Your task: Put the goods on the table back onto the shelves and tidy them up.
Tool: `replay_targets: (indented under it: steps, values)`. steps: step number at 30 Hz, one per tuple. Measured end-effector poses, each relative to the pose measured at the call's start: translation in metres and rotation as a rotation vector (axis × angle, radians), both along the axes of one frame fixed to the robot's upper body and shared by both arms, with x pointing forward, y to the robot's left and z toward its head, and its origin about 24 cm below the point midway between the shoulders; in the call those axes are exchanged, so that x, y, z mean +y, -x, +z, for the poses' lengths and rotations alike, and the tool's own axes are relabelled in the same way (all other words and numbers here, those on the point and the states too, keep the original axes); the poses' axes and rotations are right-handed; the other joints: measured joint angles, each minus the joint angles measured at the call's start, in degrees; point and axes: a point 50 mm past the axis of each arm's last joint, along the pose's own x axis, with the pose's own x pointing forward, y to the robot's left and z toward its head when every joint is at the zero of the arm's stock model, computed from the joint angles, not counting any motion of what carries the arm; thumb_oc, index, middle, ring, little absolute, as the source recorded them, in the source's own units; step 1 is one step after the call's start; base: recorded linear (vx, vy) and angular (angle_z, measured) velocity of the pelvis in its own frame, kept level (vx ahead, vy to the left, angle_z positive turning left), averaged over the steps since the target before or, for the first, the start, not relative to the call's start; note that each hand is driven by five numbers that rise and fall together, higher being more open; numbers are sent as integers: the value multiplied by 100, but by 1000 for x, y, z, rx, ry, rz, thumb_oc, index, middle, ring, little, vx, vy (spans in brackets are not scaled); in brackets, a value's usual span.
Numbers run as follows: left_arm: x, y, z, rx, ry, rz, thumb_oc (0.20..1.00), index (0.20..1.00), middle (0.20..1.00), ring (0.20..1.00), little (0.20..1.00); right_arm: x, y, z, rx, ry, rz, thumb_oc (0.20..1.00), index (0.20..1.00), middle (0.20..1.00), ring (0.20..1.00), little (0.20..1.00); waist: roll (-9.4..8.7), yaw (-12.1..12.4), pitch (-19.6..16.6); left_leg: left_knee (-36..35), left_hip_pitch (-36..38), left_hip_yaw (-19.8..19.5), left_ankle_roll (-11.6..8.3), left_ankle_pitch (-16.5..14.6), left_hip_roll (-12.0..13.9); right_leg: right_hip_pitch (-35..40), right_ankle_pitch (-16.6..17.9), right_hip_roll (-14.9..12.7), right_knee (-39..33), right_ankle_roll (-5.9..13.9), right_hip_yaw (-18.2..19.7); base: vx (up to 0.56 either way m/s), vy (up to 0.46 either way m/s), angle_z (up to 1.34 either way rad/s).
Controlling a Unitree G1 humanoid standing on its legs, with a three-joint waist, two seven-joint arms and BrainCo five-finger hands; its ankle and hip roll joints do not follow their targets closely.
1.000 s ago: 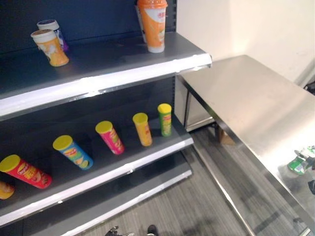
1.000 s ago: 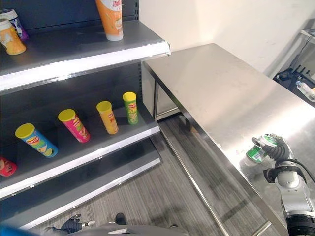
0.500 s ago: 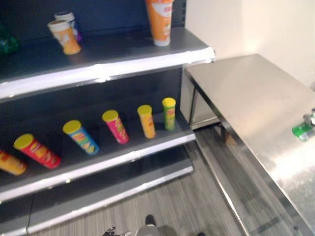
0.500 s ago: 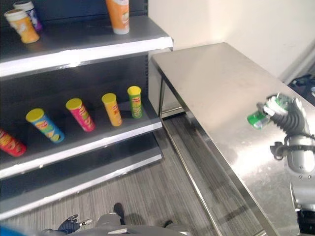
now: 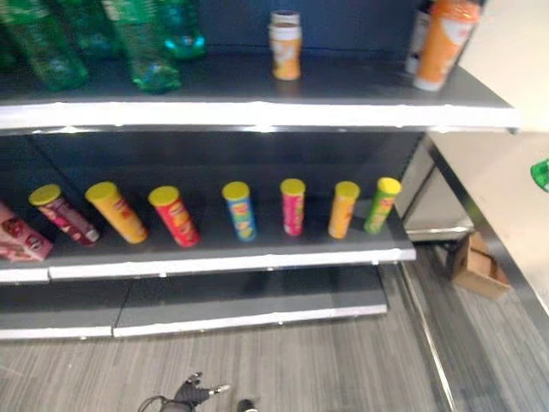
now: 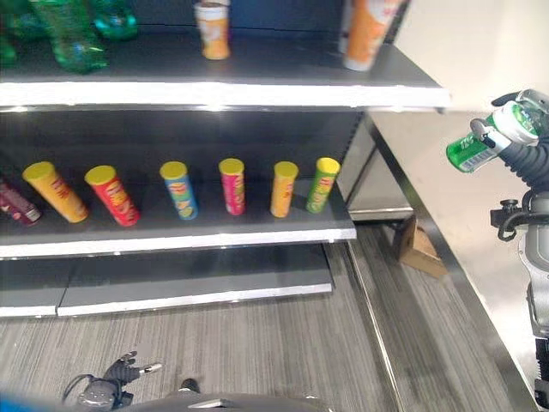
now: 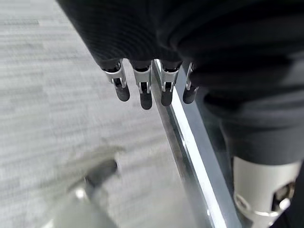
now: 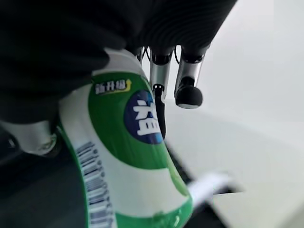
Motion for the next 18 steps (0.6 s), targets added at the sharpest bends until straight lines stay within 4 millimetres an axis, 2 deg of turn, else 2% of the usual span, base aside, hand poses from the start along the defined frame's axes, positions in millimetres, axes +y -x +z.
replay_targets:
  steps: [4, 6, 7, 8, 9, 10, 11, 12, 14, 15, 16, 18]
  values:
    - [5, 5, 0, 17, -12, 7, 1000, 1000, 1000, 1000, 1000, 21, -9, 17, -67, 26, 86, 200, 200, 200, 200, 200, 23, 31, -25, -70, 31, 9, 237, -126, -420, -123, 351, -489, 295, 237, 77, 65, 242, 10]
    - [5, 5, 0, 18, -12, 7, 1000, 1000, 1000, 1000, 1000, 32, -13, 19, -65, 45, 128, 200, 200, 200, 200, 200, 30, 7, -16, -200, 41, -1, 334, -167, -537, -257, 489, -682, 542, 275, 161, 36, 98, 9]
    - [5, 4, 0, 15, -14, 6, 1000, 1000, 1000, 1000, 1000, 38, -15, 14, -42, 54, 156, 200, 200, 200, 200, 200, 77, 2, 7, -302, 144, -32, 470, -28, -556, -403, 546, -766, 784, 317, 275, 45, 41, 8]
    - [6, 3, 1, 12, -17, 4, 1000, 1000, 1000, 1000, 1000, 41, -16, 12, -29, 60, 172, 200, 200, 200, 200, 200, 59, 22, 22, -315, 143, -87, 529, -70, -552, -465, 438, -723, 850, 434, 306, 67, 28, 9]
    - [5, -1, 2, 3, -17, -3, 1000, 1000, 1000, 1000, 1000, 43, -15, 13, -30, 69, 181, 200, 200, 200, 200, 200, 36, -17, 61, -342, 135, -211, 613, -86, -546, -567, 328, -569, 1001, 504, 564, 59, -8, 26]
    - [4, -6, 3, -4, -18, -21, 1000, 1000, 1000, 1000, 1000, 46, -15, 16, -29, 90, 192, 200, 200, 200, 200, 200, 112, -72, 159, -425, 136, -345, 682, -35, -486, -658, -87, -326, 1155, 442, 945, 64, -36, 39]
    - [1, -11, 3, -15, -13, -31, 1000, 1000, 1000, 1000, 1000, 49, -14, 18, -26, 114, 203, 200, 200, 200, 200, 200, 150, -120, 193, -499, 142, -378, 743, 27, -434, -735, -314, -59, 1109, 422, 1201, 53, -61, 31]
    - [-5, -17, 4, -36, -1, -60, 1000, 1000, 1000, 1000, 1000, 57, -17, 28, -38, 150, 237, 200, 200, 200, 200, 200, 145, -96, 207, -562, 133, -380, 713, 103, -380, -819, -357, 284, 530, 466, 1337, 32, -80, 15]
    - [-4, -15, 4, -31, -3, -61, 1000, 1000, 1000, 1000, 1000, 62, -18, 38, -75, 163, 262, 200, 200, 200, 200, 200, 2, -64, 199, -566, 107, -438, 647, 143, -453, -758, -264, 426, -178, 429, 1335, -18, -60, 16]
    - [-3, -18, 5, -38, -7, -64, 1000, 1000, 1000, 1000, 1000, 64, -19, 42, -88, 164, 274, 200, 200, 200, 200, 200, -125, -107, 208, -547, 95, -470, 552, 116, -496, -674, -215, 475, -452, 410, 1399, -2, -97, 56]
    - [-8, -16, 3, -37, 6, -72, 1000, 1000, 1000, 1000, 1000, 69, -23, 48, -90, 181, 294, 200, 200, 200, 200, 200, -97, -123, 213, -564, 91, -595, 514, 181, -427, -530, -49, 637, -492, 375, 1359, 25, -136, 50]
    - [-11, -12, 1, -26, 17, -69, 1000, 1000, 1000, 1000, 1000, 75, -29, 53, -77, 205, 315, 200, 200, 200, 200, 200, -50, -31, 217, -540, 86, -609, 346, 165, -310, -431, -77, 748, -666, 293, 1301, 78, -105, 23]
